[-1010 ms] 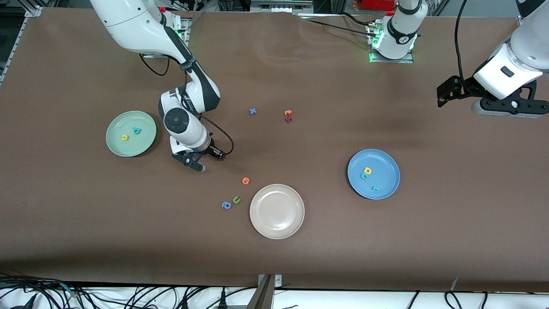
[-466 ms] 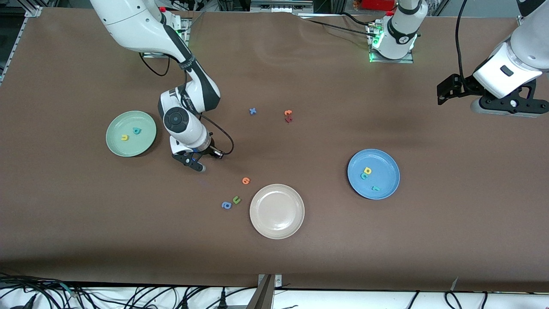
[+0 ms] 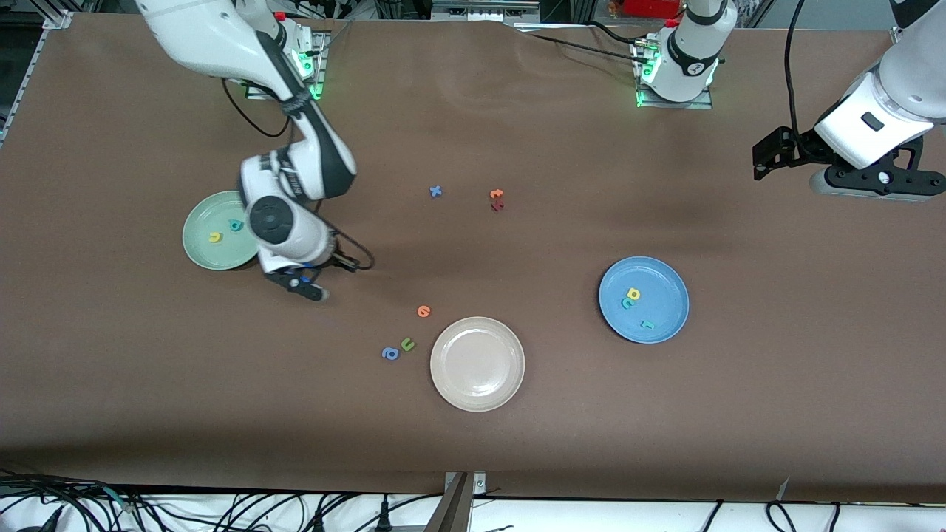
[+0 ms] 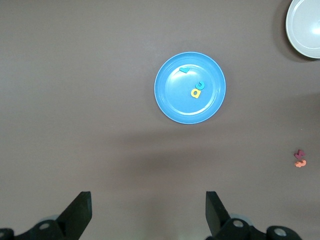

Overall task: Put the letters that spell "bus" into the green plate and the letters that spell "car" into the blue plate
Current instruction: 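Carry the yellow 2 onto the green plate and open the right gripper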

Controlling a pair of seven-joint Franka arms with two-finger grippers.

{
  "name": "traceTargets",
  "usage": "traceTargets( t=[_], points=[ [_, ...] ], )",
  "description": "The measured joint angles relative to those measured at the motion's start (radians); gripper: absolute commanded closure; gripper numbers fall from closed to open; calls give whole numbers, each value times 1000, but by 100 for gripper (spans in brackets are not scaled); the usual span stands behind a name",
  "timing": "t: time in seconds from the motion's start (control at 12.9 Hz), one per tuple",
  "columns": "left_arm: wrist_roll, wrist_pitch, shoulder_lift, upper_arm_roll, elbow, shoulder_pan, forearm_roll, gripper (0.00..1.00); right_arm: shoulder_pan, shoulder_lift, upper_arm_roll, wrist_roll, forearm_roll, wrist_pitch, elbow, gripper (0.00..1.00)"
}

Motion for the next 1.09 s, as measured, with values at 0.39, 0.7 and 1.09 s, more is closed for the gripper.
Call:
traceTargets(
  t=[0.39,0.7,1.09],
  points=[
    [0,-8,0,-1,0,0,0,0,-10,-97,-249,-409,0,-245,-34,86],
    [1,-12,0,-2,0,0,0,0,-13,-99,-392,-631,0,-199,-177,85],
    [1,-13,0,-2,0,0,0,0,-7,-92,-411,-673,0,-7,-342,6]
  ],
)
